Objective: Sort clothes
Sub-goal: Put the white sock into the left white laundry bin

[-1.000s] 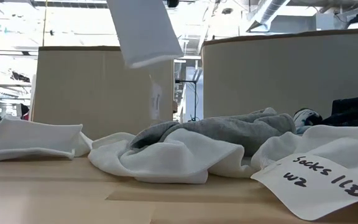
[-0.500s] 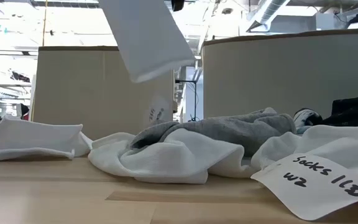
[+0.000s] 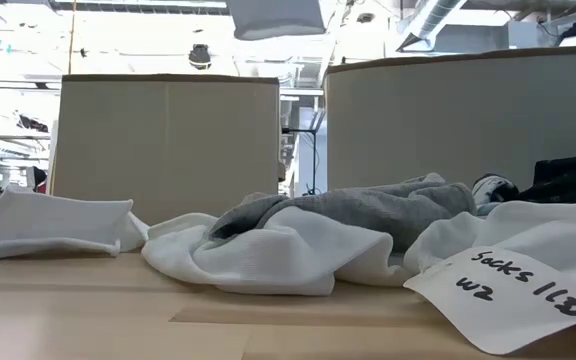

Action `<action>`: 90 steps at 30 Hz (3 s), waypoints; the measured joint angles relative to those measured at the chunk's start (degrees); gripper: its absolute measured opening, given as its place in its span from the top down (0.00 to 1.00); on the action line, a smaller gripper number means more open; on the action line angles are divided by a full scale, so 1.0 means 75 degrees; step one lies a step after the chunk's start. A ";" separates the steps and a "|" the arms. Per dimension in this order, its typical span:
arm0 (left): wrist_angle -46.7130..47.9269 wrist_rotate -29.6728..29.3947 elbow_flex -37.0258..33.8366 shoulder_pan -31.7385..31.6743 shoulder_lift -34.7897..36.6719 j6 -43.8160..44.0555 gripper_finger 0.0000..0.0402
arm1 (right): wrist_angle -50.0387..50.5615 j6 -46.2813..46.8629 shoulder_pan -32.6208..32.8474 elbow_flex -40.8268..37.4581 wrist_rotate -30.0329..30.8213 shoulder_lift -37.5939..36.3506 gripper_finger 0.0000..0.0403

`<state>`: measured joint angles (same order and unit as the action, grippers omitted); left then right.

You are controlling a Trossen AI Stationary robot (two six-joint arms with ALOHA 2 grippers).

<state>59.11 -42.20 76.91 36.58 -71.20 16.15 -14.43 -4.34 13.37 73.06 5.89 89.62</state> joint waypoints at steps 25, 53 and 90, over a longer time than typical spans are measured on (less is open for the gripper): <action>-0.2172 0.1253 -0.3030 0.1241 -0.0009 0.2113 0.46 | -0.0518 -0.0230 -0.2792 0.0723 -0.2678 0.0277 1.00; -0.2842 0.1458 -0.3486 0.1643 -0.0006 0.2797 0.46 | 0.1339 0.1362 -0.4477 0.2579 -0.3560 0.3474 0.97; -0.2833 0.1449 -0.3486 0.1602 -0.0009 0.2756 0.46 | 0.3887 0.0191 -0.3868 0.2582 -0.2105 0.2189 0.36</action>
<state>37.87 -31.33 50.76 48.60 -71.26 36.82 14.73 -2.90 -15.64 92.42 -9.90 106.04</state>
